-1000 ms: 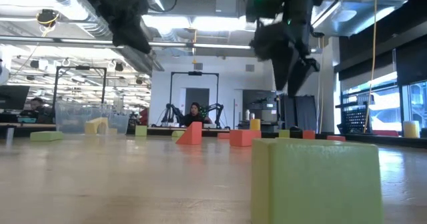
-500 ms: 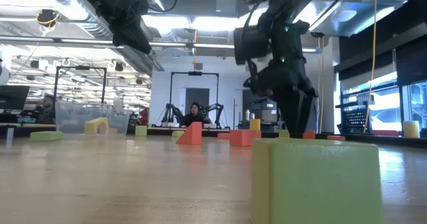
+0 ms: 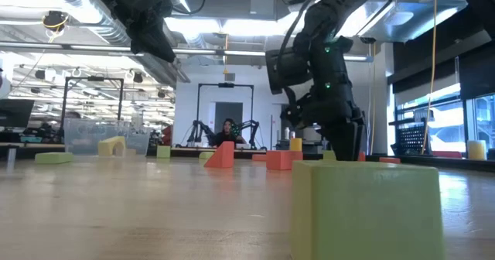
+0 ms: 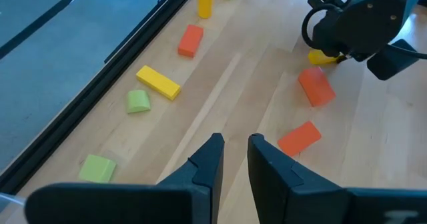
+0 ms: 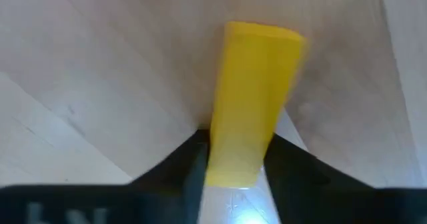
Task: Sort & place blocks by color
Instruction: Put the yellow block into the transparent bin
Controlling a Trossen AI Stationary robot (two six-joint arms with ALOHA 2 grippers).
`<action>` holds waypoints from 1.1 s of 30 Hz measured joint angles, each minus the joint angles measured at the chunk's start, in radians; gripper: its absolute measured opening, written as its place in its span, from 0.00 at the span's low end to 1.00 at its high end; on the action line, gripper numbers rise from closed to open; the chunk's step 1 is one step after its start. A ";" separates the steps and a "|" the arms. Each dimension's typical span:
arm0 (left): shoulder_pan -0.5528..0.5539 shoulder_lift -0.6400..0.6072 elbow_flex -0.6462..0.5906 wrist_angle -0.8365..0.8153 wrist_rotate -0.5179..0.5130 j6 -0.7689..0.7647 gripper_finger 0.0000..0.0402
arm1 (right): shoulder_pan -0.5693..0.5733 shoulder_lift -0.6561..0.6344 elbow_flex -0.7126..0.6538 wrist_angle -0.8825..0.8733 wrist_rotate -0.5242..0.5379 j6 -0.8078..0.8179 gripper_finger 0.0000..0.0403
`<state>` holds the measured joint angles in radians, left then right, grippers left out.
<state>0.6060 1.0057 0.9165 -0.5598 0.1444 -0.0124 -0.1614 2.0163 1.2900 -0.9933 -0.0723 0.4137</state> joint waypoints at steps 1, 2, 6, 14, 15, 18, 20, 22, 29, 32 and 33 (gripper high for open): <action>0.000 0.000 0.000 0.000 0.000 0.000 0.15 | -0.001 0.000 0.000 0.000 0.000 0.001 0.28; 0.000 0.000 0.000 0.000 0.000 0.000 0.15 | -0.001 0.000 0.000 0.000 0.000 0.001 0.25; 0.000 0.000 0.000 0.000 -0.012 0.026 0.14 | 0.000 0.001 -0.001 0.004 0.001 -0.003 0.25; -0.009 0.000 0.000 0.001 -0.030 0.136 0.15 | -0.008 -0.002 0.068 -0.068 -0.013 -0.076 0.25; -0.012 0.000 0.000 0.001 -0.030 0.166 0.14 | -0.011 -0.007 0.094 -0.093 -0.022 -0.085 0.25; -0.020 0.000 0.000 0.014 -0.030 0.274 0.14 | -0.021 -0.018 0.176 -0.182 -0.023 -0.110 0.25; -0.023 0.000 0.000 0.037 -0.029 0.360 0.14 | -0.030 -0.017 0.236 -0.205 -0.023 -0.130 0.25; -0.033 0.000 0.000 0.049 -0.031 0.420 0.14 | -0.037 -0.018 0.296 -0.218 -0.023 -0.143 0.25; -0.065 0.000 0.000 0.121 -0.032 0.521 0.14 | -0.066 -0.019 0.486 -0.227 -0.026 -0.187 0.25; -0.074 0.000 0.000 0.129 -0.031 0.522 0.14 | -0.075 -0.020 0.547 -0.228 -0.026 -0.190 0.25; -0.077 0.000 0.000 0.129 -0.031 0.523 0.14 | -0.079 -0.020 0.564 -0.229 -0.026 -0.190 0.25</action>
<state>0.5292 1.0061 0.9165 -0.4311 0.1129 0.5104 -0.2402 1.9965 1.8535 -1.2226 -0.0982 0.2234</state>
